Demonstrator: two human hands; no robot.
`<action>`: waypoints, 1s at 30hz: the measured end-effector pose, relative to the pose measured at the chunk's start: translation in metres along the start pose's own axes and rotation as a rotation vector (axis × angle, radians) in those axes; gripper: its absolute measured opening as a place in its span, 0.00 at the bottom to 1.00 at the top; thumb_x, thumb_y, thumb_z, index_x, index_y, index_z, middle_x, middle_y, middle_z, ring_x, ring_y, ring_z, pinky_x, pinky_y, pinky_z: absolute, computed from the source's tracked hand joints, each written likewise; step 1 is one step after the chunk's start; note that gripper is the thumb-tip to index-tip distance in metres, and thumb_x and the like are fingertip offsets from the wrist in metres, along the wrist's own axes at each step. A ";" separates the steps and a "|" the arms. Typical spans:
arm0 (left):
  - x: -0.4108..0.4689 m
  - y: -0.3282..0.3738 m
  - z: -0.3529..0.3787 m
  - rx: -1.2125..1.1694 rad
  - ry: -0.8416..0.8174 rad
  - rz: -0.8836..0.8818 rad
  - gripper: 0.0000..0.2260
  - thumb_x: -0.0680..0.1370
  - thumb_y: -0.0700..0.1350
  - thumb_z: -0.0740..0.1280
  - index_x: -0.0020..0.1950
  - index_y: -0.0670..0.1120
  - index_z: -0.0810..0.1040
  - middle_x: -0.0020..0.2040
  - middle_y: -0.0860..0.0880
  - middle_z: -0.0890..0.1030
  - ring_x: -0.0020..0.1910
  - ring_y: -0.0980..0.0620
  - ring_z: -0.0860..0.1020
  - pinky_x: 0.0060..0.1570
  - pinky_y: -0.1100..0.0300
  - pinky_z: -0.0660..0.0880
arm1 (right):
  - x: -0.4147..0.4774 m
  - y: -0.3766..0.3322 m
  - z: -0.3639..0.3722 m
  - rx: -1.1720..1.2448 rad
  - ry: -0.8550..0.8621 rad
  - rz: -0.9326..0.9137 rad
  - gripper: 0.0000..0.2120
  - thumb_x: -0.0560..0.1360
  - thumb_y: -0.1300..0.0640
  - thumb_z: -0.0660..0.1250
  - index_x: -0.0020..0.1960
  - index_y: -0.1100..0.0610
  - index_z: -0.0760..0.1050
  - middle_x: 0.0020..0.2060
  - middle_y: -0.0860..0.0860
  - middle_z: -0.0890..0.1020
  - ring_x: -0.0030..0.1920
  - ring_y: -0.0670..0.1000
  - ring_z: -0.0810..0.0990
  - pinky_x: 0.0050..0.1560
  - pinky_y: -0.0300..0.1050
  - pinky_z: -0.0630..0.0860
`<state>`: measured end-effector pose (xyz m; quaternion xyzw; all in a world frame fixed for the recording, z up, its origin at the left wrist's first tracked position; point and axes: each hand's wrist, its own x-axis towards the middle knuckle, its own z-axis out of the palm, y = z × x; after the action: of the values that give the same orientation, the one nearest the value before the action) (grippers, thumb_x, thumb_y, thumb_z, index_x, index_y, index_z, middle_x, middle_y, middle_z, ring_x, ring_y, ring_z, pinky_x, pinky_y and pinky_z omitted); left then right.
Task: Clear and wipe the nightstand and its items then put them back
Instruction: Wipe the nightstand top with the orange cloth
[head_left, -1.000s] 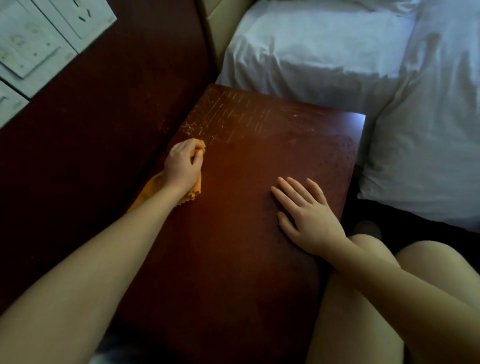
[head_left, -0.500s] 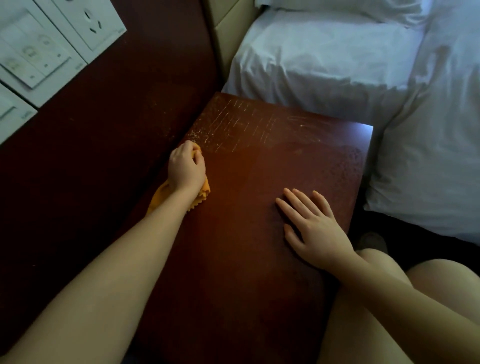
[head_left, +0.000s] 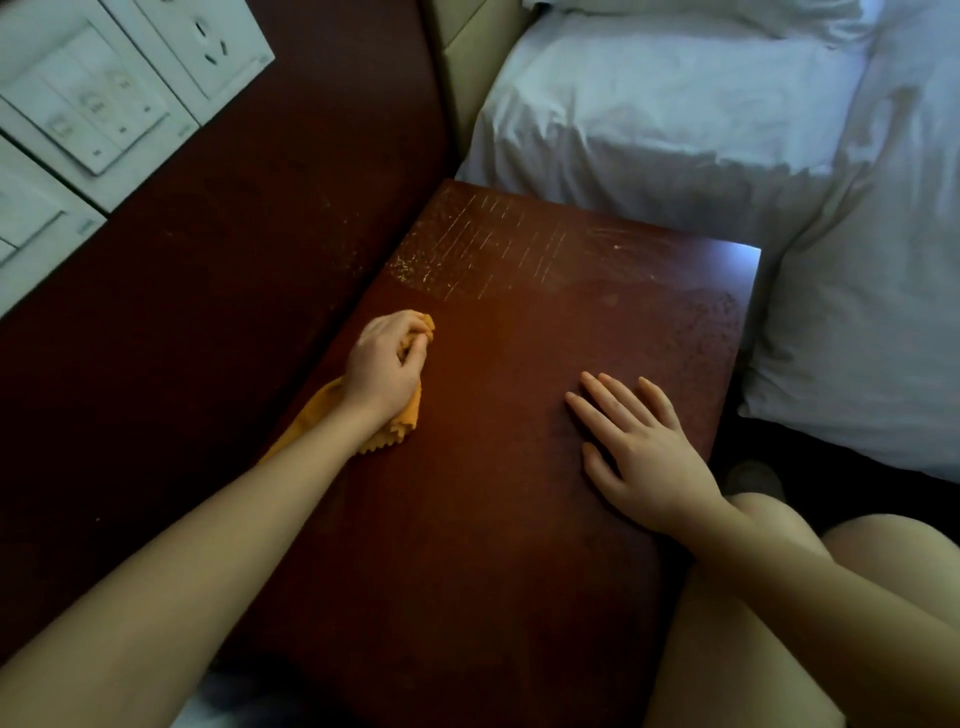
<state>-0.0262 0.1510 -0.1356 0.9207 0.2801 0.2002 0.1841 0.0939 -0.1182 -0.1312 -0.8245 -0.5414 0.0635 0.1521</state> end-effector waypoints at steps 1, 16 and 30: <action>0.008 -0.003 0.002 0.026 0.054 -0.079 0.06 0.78 0.41 0.62 0.51 0.44 0.77 0.53 0.48 0.79 0.55 0.50 0.74 0.52 0.62 0.67 | 0.000 0.000 0.000 -0.003 -0.002 0.000 0.25 0.75 0.49 0.51 0.69 0.57 0.69 0.68 0.56 0.69 0.69 0.57 0.67 0.69 0.57 0.54; 0.047 -0.017 0.002 0.041 0.145 -0.195 0.05 0.77 0.38 0.62 0.50 0.42 0.76 0.52 0.46 0.79 0.56 0.46 0.73 0.49 0.61 0.65 | 0.000 0.002 0.001 -0.017 0.017 -0.010 0.26 0.75 0.48 0.50 0.70 0.56 0.67 0.69 0.55 0.68 0.70 0.51 0.58 0.69 0.57 0.53; 0.079 -0.019 0.002 0.063 0.170 -0.302 0.06 0.77 0.37 0.60 0.52 0.40 0.75 0.55 0.44 0.78 0.58 0.45 0.71 0.51 0.62 0.65 | 0.000 0.002 -0.001 -0.008 0.019 -0.001 0.25 0.74 0.50 0.53 0.68 0.57 0.70 0.67 0.56 0.71 0.68 0.56 0.68 0.70 0.51 0.51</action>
<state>0.0271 0.2119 -0.1252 0.8532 0.4359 0.2384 0.1589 0.0959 -0.1186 -0.1304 -0.8253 -0.5407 0.0534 0.1538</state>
